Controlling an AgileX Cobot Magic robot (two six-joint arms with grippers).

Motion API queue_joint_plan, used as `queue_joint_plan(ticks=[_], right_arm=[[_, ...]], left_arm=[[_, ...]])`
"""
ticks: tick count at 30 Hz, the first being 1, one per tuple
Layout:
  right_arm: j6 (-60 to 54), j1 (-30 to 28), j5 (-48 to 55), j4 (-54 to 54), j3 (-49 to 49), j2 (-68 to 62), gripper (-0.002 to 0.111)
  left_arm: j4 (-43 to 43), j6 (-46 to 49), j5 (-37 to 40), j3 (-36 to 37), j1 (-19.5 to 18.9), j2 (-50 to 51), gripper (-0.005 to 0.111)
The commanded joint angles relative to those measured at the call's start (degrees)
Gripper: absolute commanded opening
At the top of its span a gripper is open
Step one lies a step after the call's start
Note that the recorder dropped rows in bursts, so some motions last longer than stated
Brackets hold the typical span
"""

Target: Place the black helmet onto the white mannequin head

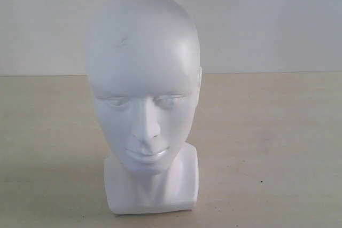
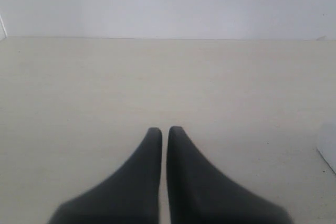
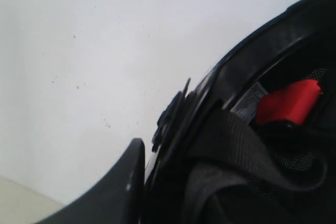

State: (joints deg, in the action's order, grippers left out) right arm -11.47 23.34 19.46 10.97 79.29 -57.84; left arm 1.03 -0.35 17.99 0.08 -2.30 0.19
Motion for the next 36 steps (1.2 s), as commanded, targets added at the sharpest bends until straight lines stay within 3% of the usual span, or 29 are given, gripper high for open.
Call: queue_joint_plan(ticks=[1,8,21,29,33,36], right_arm=[[-7.9,-0.5,-14.9,-1.3,1.5,1.2,0.000],[-8.7,-0.5,-25.4,-1.3,1.3,2.1,0.000],[-5.2,2.7,-27.9,-1.4,0.9,9.6,0.000],[-4.7,6.0,-43.0,-1.5,-12.9,15.4,0.000],[-4.7,5.9,-44.6,-2.2,-15.4,15.4,0.000],[2.5,5.9,-47.8,-2.8,-16.9,15.4,0.000]], left_arm=[[-0.2,-0.4,0.0,-0.1,0.1,-0.2,0.004],[-0.2,-0.4,0.0,-0.1,0.1,-0.2,0.004],[-0.2,-0.4,0.0,-0.1,0.1,-0.2,0.004],[-0.2,-0.4,0.0,-0.1,0.1,-0.2,0.004],[-0.2,-0.4,0.0,-0.1,0.1,-0.2,0.004],[-0.2,-0.4,0.0,-0.1,0.1,-0.2,0.004]])
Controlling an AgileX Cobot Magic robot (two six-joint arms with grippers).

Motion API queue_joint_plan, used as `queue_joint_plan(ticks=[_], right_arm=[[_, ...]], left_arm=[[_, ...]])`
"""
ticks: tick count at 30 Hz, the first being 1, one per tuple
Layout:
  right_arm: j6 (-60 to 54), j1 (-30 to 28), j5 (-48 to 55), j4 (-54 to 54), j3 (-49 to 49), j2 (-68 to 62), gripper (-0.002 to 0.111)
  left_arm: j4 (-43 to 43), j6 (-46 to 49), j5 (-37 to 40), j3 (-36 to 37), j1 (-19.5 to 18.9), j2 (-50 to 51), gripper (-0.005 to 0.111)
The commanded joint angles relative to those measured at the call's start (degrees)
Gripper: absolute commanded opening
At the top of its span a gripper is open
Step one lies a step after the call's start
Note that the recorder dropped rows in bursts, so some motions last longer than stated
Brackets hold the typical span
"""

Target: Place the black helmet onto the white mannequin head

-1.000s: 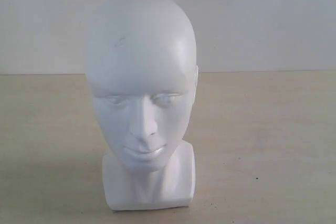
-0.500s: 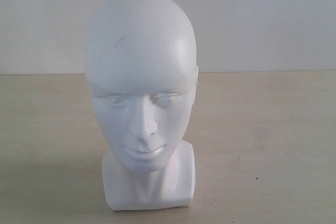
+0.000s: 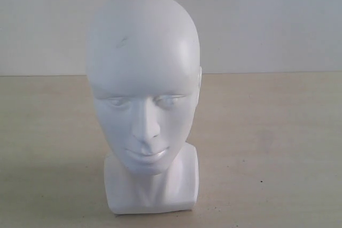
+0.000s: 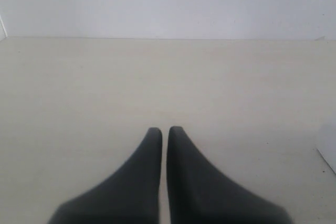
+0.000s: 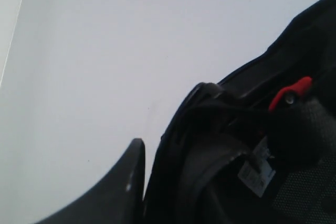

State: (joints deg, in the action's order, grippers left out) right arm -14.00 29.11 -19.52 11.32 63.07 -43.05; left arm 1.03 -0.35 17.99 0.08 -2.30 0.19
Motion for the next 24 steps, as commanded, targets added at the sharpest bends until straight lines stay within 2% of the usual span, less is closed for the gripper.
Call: queue_joint_plan(ticks=[1,6,11,12,15,16,18,20,24], right_arm=[[8.6,0.1,-11.5,-3.3,-1.6,0.6,0.000],[32.0,0.1,-26.5,-12.2,-6.9,0.5,0.000],[51.6,0.1,-30.4,-17.4,-7.1,-0.2,0.000],[56.7,0.1,-33.9,-18.3,-7.1,-1.2,0.000],[68.8,0.1,-42.1,-18.3,-7.1,-4.5,0.000],[75.6,0.1,-47.9,-18.3,-7.1,-7.1,0.000],[86.4,0.1,-50.4,-16.8,-7.1,-11.6,0.000],[90.0,-0.2,-50.4,-15.8,-7.1,-13.6,0.000],[89.3,-2.9,-50.4,-18.1,-7.0,-14.3,0.000]], left_arm=[[-0.2,-0.4,0.0,-0.1,0.1,-0.2,0.004],[-0.2,-0.4,0.0,-0.1,0.1,-0.2,0.004],[-0.2,-0.4,-0.1,-0.1,0.1,-0.2,0.004],[-0.2,-0.4,-0.1,-0.1,0.1,-0.2,0.004],[-0.2,-0.4,-0.1,-0.1,0.1,-0.2,0.004],[-0.2,-0.4,-0.1,-0.1,0.1,-0.2,0.004],[-0.2,-0.4,-0.1,-0.1,0.1,-0.2,0.004],[-0.2,-0.4,-0.1,-0.1,0.1,-0.2,0.004],[-0.2,-0.4,-0.1,-0.1,0.1,-0.2,0.004]])
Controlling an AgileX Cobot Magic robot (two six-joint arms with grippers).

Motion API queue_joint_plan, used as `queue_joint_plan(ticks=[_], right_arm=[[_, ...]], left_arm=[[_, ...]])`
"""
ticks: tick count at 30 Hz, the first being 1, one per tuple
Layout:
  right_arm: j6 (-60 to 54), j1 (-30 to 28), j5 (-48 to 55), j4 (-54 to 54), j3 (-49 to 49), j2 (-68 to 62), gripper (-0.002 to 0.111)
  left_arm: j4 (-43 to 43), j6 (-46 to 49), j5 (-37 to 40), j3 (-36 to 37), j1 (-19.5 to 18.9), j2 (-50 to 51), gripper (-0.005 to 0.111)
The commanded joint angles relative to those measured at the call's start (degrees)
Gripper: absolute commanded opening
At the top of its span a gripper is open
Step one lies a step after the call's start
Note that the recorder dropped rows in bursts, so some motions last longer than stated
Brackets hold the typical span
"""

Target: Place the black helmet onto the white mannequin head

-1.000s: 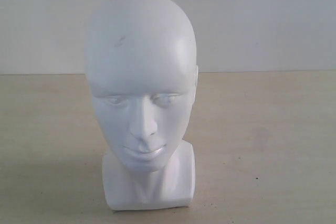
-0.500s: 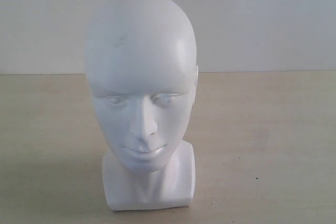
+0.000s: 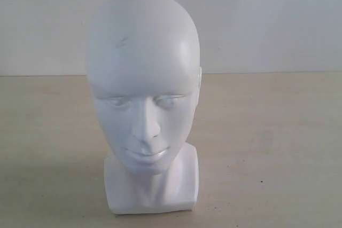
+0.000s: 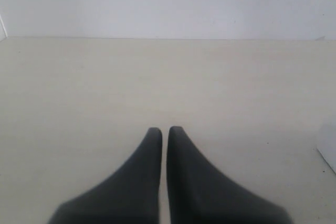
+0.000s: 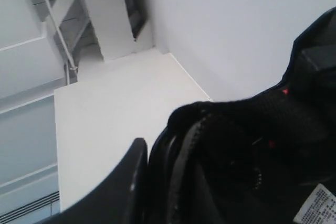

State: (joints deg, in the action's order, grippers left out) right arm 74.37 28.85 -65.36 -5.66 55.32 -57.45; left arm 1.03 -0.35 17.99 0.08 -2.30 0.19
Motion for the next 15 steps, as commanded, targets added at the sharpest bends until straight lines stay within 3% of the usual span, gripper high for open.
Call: queue_joint_plan(ticks=[1,7,15], right_arm=[[2.4,-3.5,-4.6,-1.2,0.8,0.1,0.000],[11.9,-8.7,-4.6,-2.2,0.8,0.1,0.000],[17.0,-9.3,-4.6,-4.2,0.8,0.1,0.000]], left_arm=[[-0.2,-0.4,-0.1,-0.1,0.1,-0.2,0.004],[-0.2,-0.4,-0.1,-0.1,0.1,-0.2,0.004],[-0.2,-0.4,-0.1,-0.1,0.1,-0.2,0.004]])
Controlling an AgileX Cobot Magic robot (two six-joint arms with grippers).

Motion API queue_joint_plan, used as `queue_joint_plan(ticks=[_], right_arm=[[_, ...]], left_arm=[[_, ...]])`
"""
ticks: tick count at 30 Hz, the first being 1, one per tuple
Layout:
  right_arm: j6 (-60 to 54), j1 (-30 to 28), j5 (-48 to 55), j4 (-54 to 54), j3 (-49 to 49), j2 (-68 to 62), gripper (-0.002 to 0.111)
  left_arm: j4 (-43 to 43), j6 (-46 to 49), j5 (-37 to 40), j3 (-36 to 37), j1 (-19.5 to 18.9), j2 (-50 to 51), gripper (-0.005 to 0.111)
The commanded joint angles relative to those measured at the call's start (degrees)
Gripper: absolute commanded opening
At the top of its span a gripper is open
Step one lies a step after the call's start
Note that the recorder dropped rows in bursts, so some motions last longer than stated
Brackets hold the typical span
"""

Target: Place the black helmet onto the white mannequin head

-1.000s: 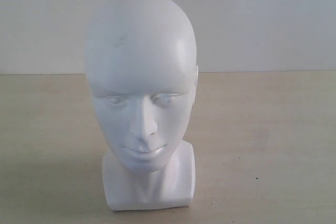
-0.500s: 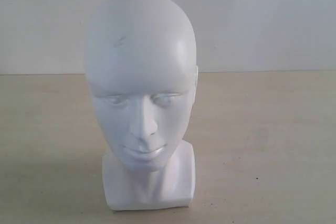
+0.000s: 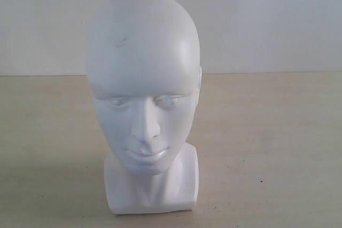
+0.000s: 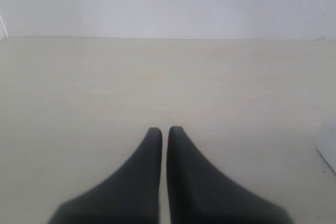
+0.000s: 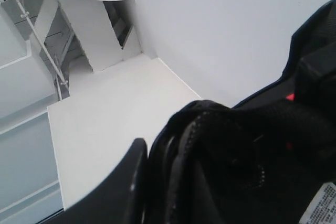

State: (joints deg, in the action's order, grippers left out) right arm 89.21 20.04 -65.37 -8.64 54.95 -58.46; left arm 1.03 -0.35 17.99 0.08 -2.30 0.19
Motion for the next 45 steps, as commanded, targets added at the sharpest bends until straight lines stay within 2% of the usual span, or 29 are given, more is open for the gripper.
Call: queue_joint_plan(ticks=[1,10,25,30,40,45], right_arm=[[3.0,-0.5,-4.6,-2.1,1.2,1.1,0.000],[8.3,-0.5,-4.6,-7.2,1.2,1.1,0.000],[6.2,-0.9,-4.6,-8.6,1.2,1.1,0.000],[6.7,-5.6,-4.6,-8.6,1.2,1.1,0.000],[17.4,-20.3,-4.6,-13.4,1.0,1.1,0.000],[21.2,-25.1,-4.6,-17.3,1.0,1.1,0.000]], left_arm=[[-0.2,-0.4,-0.1,-0.1,0.1,-0.2,0.004],[-0.2,-0.4,-0.1,-0.1,0.1,-0.2,0.004],[-0.2,-0.4,-0.1,-0.1,0.1,-0.2,0.004],[-0.2,-0.4,-0.1,-0.1,0.1,-0.2,0.004],[-0.2,-0.4,-0.1,-0.1,0.1,-0.2,0.004],[-0.2,-0.4,-0.1,-0.1,0.1,-0.2,0.004]])
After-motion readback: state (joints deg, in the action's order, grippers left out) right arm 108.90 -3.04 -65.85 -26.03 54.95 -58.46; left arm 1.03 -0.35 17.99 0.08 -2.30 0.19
